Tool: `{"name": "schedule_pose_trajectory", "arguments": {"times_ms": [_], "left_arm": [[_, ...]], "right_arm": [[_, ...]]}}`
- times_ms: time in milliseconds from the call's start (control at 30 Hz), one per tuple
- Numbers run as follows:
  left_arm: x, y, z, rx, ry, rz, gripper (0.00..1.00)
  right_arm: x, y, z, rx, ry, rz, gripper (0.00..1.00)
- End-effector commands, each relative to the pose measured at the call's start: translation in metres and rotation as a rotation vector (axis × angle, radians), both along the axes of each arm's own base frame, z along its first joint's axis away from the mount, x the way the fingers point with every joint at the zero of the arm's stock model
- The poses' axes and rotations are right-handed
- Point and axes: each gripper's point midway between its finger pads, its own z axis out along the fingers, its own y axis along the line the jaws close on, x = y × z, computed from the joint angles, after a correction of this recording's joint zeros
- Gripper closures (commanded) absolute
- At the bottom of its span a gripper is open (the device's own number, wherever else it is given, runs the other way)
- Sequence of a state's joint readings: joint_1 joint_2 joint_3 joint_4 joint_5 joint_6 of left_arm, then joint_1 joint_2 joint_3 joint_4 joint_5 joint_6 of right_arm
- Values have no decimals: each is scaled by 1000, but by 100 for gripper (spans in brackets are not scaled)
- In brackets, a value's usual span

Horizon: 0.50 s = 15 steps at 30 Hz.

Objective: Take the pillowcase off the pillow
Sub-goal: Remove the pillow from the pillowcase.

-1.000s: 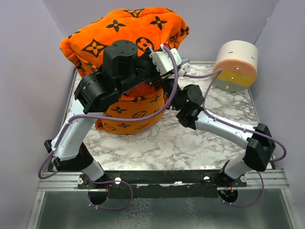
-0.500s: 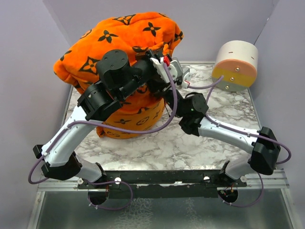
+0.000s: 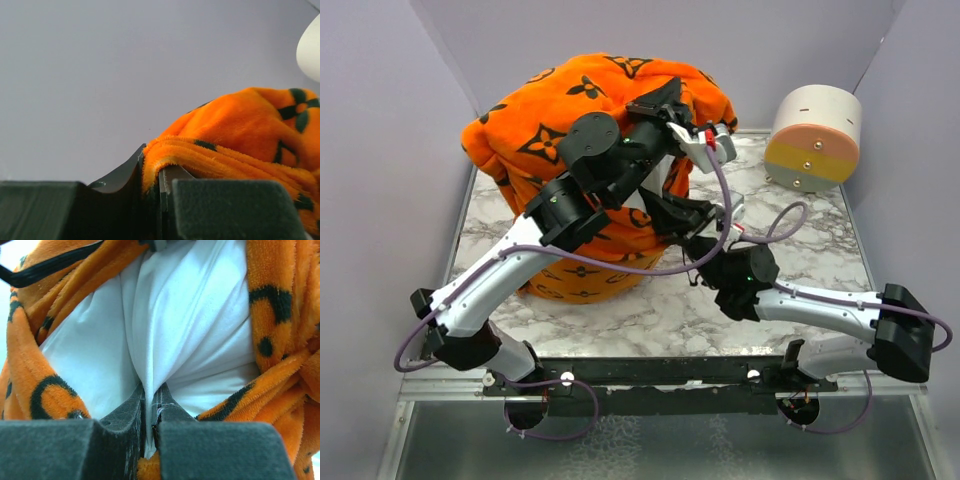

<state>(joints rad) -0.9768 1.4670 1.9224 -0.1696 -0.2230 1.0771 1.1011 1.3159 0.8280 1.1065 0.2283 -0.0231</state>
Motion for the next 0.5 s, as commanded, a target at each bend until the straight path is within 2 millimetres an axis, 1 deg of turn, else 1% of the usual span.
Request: {"name": "schedule_pose_trajectory", "arguments": {"times_ms": [0,67,133,167,233,333,400,467], "left_arm": [[4,35,82,-261,-239,192,84],[21,35,67,-222,-162,259,78],[33,35,50,-211,-74,295,76],[38,34,42,-199,-38,307,73],[45,34,24,-161,35,332,65],[53,35,0,-109,154,372,58],[60,37,-20,-59,238,408,57],[63,41,-42,-12,330,422,59]], "right_arm": [[-46,33,-113,-280,136,204,99],[-48,21,-120,-268,158,194,99],[-50,10,-125,-258,176,184,99],[-50,4,-128,-251,186,177,99],[-51,-5,-131,-239,202,166,99],[-52,-17,-134,-220,217,148,99],[-52,-25,-134,-203,227,134,99],[-50,-33,-134,-185,240,117,99]]}}
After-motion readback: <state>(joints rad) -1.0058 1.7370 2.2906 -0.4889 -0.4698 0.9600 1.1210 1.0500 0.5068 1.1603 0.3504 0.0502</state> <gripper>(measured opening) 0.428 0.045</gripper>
